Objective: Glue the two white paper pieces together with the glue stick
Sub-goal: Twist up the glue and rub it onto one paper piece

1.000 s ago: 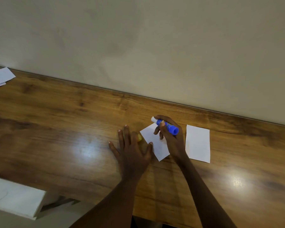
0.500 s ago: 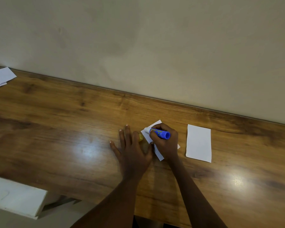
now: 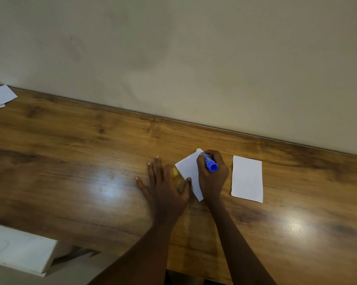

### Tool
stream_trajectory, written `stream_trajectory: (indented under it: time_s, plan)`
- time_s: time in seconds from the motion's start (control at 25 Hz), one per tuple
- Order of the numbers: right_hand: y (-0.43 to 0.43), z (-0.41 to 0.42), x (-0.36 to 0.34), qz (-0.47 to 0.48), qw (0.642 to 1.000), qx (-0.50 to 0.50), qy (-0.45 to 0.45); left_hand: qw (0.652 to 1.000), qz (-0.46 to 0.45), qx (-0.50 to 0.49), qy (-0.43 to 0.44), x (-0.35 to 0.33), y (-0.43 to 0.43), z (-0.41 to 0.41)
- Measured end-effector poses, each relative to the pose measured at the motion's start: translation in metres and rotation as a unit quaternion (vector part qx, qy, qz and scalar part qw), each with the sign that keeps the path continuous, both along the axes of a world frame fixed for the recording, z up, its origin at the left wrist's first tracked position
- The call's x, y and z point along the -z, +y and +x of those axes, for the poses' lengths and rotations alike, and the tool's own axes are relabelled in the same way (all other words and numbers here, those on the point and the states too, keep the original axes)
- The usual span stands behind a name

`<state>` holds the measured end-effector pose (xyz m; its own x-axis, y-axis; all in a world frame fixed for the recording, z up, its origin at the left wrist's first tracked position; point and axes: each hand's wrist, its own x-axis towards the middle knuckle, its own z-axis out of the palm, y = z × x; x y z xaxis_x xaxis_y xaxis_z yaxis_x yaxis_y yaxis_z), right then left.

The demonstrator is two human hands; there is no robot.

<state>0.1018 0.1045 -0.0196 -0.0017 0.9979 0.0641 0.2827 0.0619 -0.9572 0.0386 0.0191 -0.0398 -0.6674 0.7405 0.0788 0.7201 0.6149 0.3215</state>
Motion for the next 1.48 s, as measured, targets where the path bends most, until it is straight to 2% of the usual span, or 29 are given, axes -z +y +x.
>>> stream_trajectory:
  time_s: [0.08, 0.12, 0.16, 0.28, 0.36, 0.44, 0.56, 0.64, 0.76, 0.88, 1.16, 1.2, 1.24, 1.32, 1.36, 1.4, 1.44, 1.48]
  plan:
    - [0.004, 0.005, -0.011, -0.074, 0.990, 0.041, 0.116, 1.000, -0.001, 0.002, 0.004, 0.000, 0.000, 0.000]
    - [0.004, 0.009, -0.017, -0.086, 0.983, 0.056, 0.150, 1.000, -0.002, 0.001, 0.007, 0.001, 0.000, 0.000]
    - [0.000, 0.013, -0.025, -0.070, 0.985, 0.061, 0.143, 1.000, 0.000, 0.001, 0.007, 0.001, 0.000, 0.000]
    - [-0.030, 0.020, -0.034, 0.002, 0.999, -0.001, -0.052, 1.000, -0.010, 0.009, 0.001, 0.003, 0.001, -0.001]
    - [-0.051, 0.021, -0.028, -0.034, 0.978, -0.082, -0.188, 1.000, -0.015, 0.013, 0.007, 0.004, 0.001, -0.002]
    - [-0.056, 0.023, -0.018, -0.069, 0.956, -0.136, -0.250, 1.000, -0.010, 0.009, -0.007, 0.003, 0.001, -0.001]
    - [-0.035, 0.026, -0.018, -0.100, 0.948, -0.193, -0.232, 1.000, -0.007, 0.011, -0.007, 0.001, 0.000, 0.001]
    - [-0.016, 0.030, -0.017, -0.100, 0.931, -0.241, -0.253, 1.000, 0.001, 0.006, -0.008, -0.001, 0.000, 0.001]
    - [0.005, 0.041, -0.019, -0.057, 0.902, -0.315, -0.289, 1.000, 0.015, -0.006, -0.025, -0.005, 0.000, 0.002]
    - [0.022, 0.052, -0.025, 0.001, 0.886, -0.389, -0.253, 0.999, 0.018, -0.005, -0.033, -0.004, -0.002, 0.001]
    - [0.055, 0.050, -0.041, 0.017, 0.786, -0.522, -0.329, 1.000, 0.012, -0.007, -0.015, -0.005, 0.000, 0.001]
    - [0.056, 0.048, -0.042, 0.022, 0.787, -0.522, -0.328, 1.000, 0.012, -0.008, -0.018, -0.005, 0.000, 0.001]
    - [0.055, 0.047, -0.042, 0.036, 0.808, -0.502, -0.308, 1.000, 0.012, -0.008, -0.020, -0.005, 0.000, 0.001]
    - [0.039, 0.038, -0.040, 0.044, 0.904, -0.387, -0.174, 1.000, 0.005, -0.006, -0.021, -0.004, -0.001, 0.001]
    - [0.025, 0.031, -0.039, 0.004, 0.949, -0.308, -0.073, 1.000, -0.001, -0.005, -0.020, -0.004, -0.001, 0.001]
    - [0.011, 0.022, -0.038, -0.064, 0.969, -0.237, 0.025, 1.000, -0.006, -0.004, -0.020, -0.004, -0.001, 0.000]
    - [-0.002, 0.014, -0.035, -0.140, 0.969, -0.184, 0.087, 1.000, -0.012, -0.002, -0.017, -0.004, 0.000, 0.000]
    - [-0.012, 0.006, -0.031, -0.207, 0.960, -0.154, 0.111, 1.000, -0.018, 0.002, -0.012, -0.004, 0.000, 0.000]
